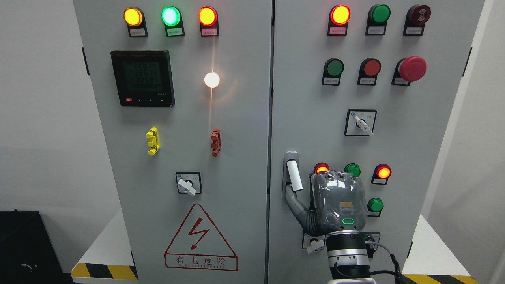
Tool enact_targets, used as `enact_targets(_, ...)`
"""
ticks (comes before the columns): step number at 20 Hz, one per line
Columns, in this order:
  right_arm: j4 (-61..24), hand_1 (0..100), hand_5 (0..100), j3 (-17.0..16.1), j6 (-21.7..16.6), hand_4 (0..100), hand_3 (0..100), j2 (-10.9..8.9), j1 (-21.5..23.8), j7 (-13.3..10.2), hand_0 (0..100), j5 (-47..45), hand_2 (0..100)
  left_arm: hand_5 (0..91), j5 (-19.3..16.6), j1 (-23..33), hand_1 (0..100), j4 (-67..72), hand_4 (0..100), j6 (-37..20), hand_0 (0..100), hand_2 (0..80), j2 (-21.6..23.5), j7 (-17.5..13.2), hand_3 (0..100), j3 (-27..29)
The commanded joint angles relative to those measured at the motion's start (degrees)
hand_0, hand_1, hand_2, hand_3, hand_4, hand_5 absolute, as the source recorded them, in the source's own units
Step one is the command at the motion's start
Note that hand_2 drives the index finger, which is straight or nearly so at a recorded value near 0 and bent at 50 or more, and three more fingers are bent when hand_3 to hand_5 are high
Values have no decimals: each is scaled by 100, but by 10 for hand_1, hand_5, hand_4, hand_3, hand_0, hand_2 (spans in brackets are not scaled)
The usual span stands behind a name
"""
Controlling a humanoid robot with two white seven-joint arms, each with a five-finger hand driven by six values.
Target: Release door handle
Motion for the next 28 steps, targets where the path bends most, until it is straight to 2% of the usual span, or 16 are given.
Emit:
enact_targets(1, -12, 325, 983, -5, -2, 1000, 1000, -2, -8, -5, 479, 1, 954, 0, 5, 97, 556, -1, 0, -5, 120, 0, 0, 1, 0, 0)
enact_targets(28, -47, 368, 986, -5, 77, 1000, 1000, -10, 0, -5, 472, 150, 949, 0, -4, 97, 556, -1, 0, -5, 120, 0, 0, 1, 0, 0)
